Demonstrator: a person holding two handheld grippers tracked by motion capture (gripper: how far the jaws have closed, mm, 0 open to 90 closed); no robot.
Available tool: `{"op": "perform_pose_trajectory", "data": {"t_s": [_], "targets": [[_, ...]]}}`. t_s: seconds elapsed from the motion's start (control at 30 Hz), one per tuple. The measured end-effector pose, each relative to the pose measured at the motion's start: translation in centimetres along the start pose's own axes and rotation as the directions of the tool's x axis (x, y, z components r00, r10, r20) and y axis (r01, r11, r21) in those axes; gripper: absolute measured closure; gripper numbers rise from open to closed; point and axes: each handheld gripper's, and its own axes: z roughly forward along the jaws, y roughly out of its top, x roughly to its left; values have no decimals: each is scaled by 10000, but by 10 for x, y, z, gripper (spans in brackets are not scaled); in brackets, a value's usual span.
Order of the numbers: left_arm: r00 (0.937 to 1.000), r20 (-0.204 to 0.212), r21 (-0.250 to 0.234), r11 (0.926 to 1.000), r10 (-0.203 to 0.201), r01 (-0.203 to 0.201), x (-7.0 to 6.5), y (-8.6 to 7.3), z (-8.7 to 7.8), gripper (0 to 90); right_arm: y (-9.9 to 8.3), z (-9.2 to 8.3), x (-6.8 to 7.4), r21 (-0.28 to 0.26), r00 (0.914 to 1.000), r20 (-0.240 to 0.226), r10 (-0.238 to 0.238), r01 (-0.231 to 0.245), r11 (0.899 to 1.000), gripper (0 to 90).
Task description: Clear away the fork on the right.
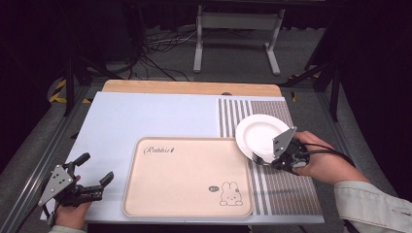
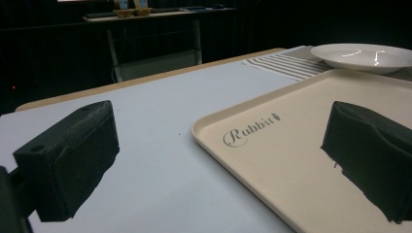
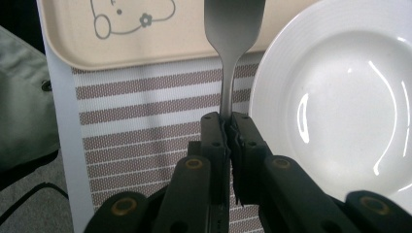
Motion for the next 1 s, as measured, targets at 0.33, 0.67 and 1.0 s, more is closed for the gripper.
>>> {"op": "perform_pose_trajectory", "data": {"t_s": [0.33, 0.67, 1.0], "targets": [[10000, -10, -12, 10000, -13, 13, 0, 0, 0, 5, 15, -3, -3, -766, 9994, 82, 328, -321, 9965, 857], [10000, 2, -19, 10000, -8, 8, 0, 0, 0, 5, 34, -2, -3, -1516, 9867, 145, 1619, -1579, 9758, 857], [10000, 13, -34, 10000, -11, 11, 0, 0, 1, 5, 57, 2, 1, -1973, 9659, 158, 2584, -2503, 9479, 858]]}}
